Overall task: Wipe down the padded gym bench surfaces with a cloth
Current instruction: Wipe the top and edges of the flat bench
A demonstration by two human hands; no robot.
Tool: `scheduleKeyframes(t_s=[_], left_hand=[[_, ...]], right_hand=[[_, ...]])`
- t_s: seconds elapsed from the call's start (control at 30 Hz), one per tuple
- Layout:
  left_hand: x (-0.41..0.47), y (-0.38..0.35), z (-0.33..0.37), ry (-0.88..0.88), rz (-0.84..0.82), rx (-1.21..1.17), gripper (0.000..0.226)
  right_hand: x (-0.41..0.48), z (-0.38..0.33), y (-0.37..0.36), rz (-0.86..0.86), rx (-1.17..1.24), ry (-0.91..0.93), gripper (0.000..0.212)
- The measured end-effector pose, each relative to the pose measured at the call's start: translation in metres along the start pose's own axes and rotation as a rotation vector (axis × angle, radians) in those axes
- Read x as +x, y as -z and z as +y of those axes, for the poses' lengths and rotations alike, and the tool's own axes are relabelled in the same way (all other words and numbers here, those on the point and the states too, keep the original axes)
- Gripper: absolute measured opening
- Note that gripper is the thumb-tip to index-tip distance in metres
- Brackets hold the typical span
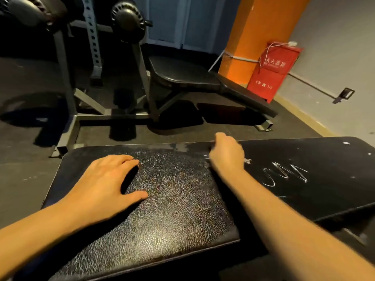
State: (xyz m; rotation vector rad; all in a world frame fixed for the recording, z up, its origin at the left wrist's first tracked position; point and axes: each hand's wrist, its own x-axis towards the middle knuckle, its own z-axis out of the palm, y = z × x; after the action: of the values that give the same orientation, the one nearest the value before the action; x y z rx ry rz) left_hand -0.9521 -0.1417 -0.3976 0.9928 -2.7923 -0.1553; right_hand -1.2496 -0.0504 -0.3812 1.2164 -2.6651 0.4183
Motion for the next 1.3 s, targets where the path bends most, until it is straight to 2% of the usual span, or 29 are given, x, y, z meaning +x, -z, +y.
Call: scheduleKeyframes(t_s=[0.13,0.2,0.27,0.37,0.4,0.47,0.53,0.63,0.7,0.73,0.8,0.9,0.93,1.0,1.1,1.2,1.27,1.3], left_hand=[[0.007,0.006,-0.002,0.081,-0.029,-0.072,0.13],[0.008,0.006,-0.005,0.099,-0.053,-0.096,0.142],[0.01,0.006,-0.009,0.088,-0.054,-0.085,0.144],[0.009,0.003,-0.01,0.095,-0.062,-0.088,0.144],[0.01,0.003,-0.011,0.097,-0.069,-0.091,0.144],[0.012,0.005,-0.011,0.103,-0.082,-0.097,0.145],[0.013,0.005,-0.01,0.12,-0.086,-0.112,0.148],[0.008,0.003,-0.008,0.163,-0.053,-0.088,0.143],[0.003,0.001,-0.01,0.168,0.003,-0.029,0.127],[-0.001,0.0,-0.011,0.173,0.015,-0.006,0.126],[-0.007,0.002,-0.011,0.193,-0.012,0.004,0.139],[-0.013,0.007,-0.011,0.195,-0.066,-0.009,0.146],[-0.013,0.008,-0.012,0.187,-0.075,-0.023,0.145],[-0.015,0.009,-0.017,0.178,-0.098,-0.055,0.143],[-0.019,0.012,-0.02,0.171,-0.129,-0.105,0.143],[-0.023,0.014,-0.026,0.201,-0.073,-0.063,0.131],[-0.024,0.015,-0.031,0.204,-0.02,-0.002,0.115],[-0.025,0.018,-0.033,0.21,-0.024,0.017,0.116]], right_hand=[[-0.067,-0.115,-0.006,-0.215,0.152,0.415,0.016],[-0.069,-0.1,-0.001,-0.25,0.164,0.511,0.016],[-0.042,-0.042,0.008,-0.231,0.019,0.35,0.018],[0.011,0.056,0.02,-0.114,-0.14,-0.027,0.019],[0.021,0.067,0.021,-0.097,-0.16,-0.092,0.02],[0.021,0.038,0.012,-0.059,-0.138,-0.071,0.02],[0.006,-0.031,-0.007,-0.079,-0.037,0.028,0.018],[-0.035,-0.139,-0.021,-0.211,0.199,0.367,0.012],[-0.057,-0.159,-0.015,-0.292,0.264,0.573,0.01],[-0.056,-0.145,-0.011,-0.301,0.256,0.604,0.008],[-0.039,-0.085,-0.006,-0.249,0.141,0.468,0.005],[0.011,0.025,0.005,-0.12,-0.012,0.065,0.015],[0.023,0.047,0.009,-0.091,-0.04,-0.029,0.015],[0.031,0.042,0.006,-0.065,-0.079,-0.063,0.016],[0.018,-0.052,-0.02,-0.069,-0.019,0.082,0.021],[-0.017,-0.166,-0.034,-0.155,0.168,0.372,0.016],[-0.051,-0.194,-0.026,-0.238,0.253,0.576,0.01],[-0.062,-0.185,-0.02,-0.268,0.277,0.637,0.009]])
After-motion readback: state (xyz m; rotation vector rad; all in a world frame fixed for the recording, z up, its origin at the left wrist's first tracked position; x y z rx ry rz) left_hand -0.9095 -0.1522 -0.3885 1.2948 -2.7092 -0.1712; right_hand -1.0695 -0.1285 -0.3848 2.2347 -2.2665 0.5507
